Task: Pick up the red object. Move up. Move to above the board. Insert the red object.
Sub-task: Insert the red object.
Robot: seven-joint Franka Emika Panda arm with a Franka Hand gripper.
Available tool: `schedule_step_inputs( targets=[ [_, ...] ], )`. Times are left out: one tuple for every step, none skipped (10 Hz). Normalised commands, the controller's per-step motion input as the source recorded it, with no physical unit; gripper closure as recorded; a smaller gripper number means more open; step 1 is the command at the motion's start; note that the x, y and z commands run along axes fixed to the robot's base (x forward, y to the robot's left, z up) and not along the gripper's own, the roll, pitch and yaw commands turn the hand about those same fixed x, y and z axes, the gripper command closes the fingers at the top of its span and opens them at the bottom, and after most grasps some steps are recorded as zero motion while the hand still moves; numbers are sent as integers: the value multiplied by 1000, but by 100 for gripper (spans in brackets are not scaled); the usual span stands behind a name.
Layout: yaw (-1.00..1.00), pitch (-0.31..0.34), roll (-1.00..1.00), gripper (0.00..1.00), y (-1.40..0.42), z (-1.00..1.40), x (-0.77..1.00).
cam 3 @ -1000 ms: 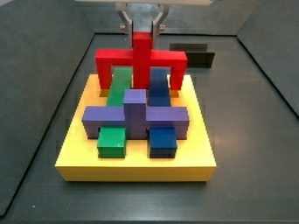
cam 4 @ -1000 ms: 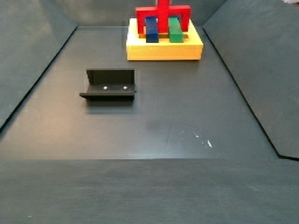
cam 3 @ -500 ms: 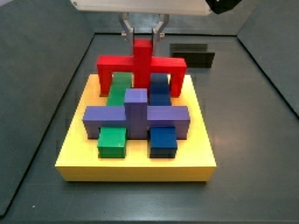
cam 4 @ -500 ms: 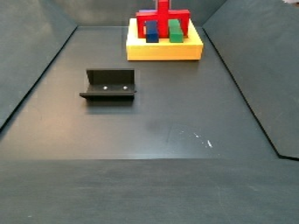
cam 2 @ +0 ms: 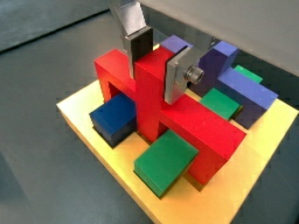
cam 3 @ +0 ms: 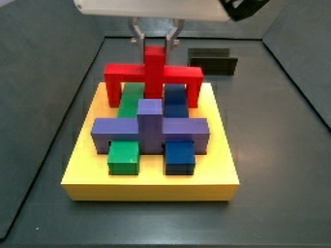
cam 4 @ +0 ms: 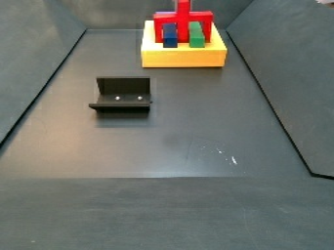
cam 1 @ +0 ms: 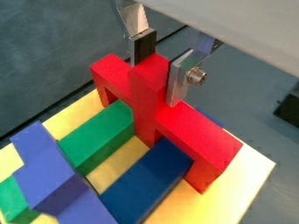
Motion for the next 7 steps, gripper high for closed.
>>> schedule_step_inputs(
  targets=[
    [0, 0, 60, 100, 0, -117, -143],
    [0, 0, 80, 100, 0, -174, -91],
    [0, -6, 67, 100, 0, -329, 3],
    [0, -74, 43, 100, 0, -540, 46],
    [0, -117, 7, 100, 0, -611, 111],
    [0, -123, 10, 100, 0, -640, 117],
    [-60, -124, 4, 100, 0, -617, 43]
  ],
)
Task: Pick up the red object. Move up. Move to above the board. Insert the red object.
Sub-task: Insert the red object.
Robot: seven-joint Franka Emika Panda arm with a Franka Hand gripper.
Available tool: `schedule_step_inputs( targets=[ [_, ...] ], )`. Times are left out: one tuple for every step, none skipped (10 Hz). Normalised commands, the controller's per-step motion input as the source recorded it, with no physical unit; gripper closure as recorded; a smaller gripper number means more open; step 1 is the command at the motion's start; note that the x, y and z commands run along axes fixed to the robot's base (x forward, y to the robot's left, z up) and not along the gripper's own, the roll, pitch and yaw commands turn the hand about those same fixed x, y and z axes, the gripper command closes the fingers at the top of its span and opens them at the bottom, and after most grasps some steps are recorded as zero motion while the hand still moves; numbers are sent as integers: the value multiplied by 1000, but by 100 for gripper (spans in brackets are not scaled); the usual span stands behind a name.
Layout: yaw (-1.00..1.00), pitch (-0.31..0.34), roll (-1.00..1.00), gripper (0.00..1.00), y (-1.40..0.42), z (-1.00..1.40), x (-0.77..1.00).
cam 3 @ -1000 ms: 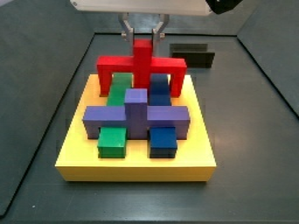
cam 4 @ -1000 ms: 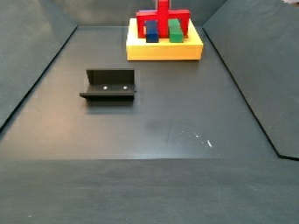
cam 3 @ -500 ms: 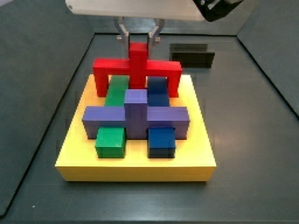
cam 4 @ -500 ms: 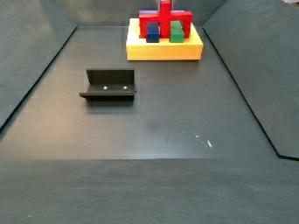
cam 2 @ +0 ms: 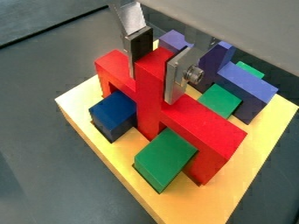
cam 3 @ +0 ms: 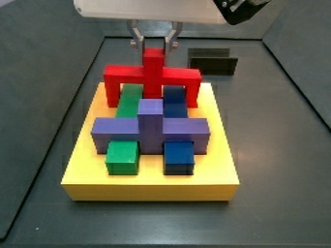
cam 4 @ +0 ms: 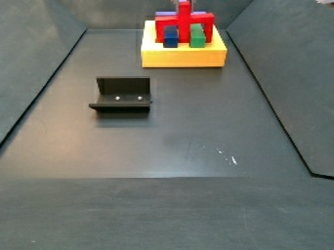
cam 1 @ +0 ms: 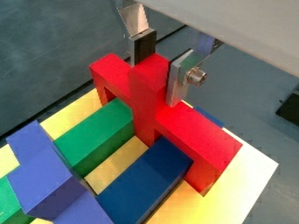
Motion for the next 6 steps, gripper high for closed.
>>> schedule_step_inputs(
  targets=[
    [-177, -34, 29, 100, 0, -426, 94],
    [-266, 0, 54, 100, 0, -309, 97],
    [-306, 20, 96, 100, 0, -229, 126],
    [-280, 43, 96, 100, 0, -171, 111],
    [-66, 0, 34, 100, 0, -229, 0],
    [0, -26, 46, 100, 0, -429, 0]
  ],
)
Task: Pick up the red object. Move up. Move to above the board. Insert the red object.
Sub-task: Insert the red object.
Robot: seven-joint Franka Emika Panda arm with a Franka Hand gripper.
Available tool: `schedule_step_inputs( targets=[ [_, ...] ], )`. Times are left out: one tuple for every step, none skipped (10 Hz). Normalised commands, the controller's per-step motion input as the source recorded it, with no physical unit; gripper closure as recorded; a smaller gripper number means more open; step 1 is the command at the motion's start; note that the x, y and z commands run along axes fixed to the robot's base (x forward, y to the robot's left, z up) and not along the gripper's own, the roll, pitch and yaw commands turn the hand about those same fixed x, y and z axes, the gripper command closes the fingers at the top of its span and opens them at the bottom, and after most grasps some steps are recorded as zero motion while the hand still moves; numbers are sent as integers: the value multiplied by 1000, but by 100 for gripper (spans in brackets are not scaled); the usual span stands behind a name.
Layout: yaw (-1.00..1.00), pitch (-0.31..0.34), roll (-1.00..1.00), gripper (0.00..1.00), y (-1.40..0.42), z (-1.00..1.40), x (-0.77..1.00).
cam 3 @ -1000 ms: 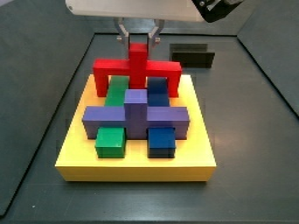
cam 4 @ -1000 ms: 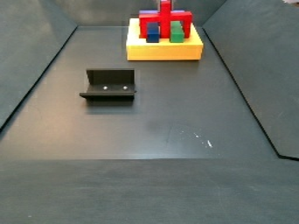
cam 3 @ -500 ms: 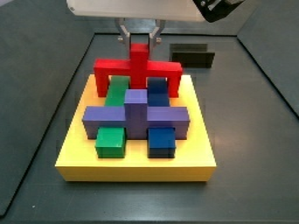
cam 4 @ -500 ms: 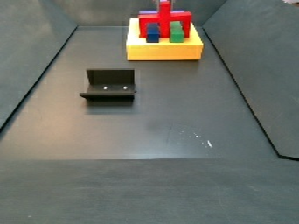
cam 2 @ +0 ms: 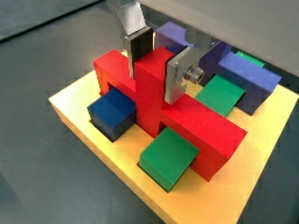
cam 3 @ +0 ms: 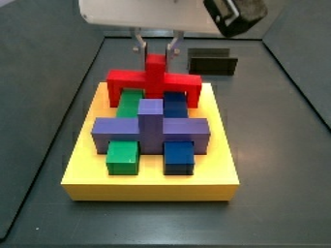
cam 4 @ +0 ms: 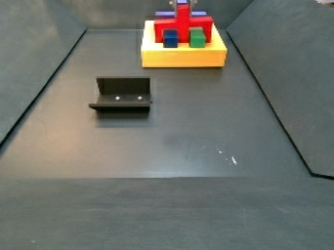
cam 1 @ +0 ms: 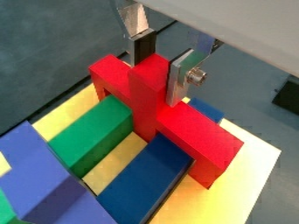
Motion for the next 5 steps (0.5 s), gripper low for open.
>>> schedule_step_inputs(
  targets=[
    [0, -106, 73, 100, 0, -731, -37],
    [0, -144, 97, 100, 0, -929, -20],
    [0, -140, 91, 100, 0, -949, -20],
    [0, -63, 160, 100, 0, -697, 0],
    [0, 0, 0, 100, 0, 0, 0]
  ],
)
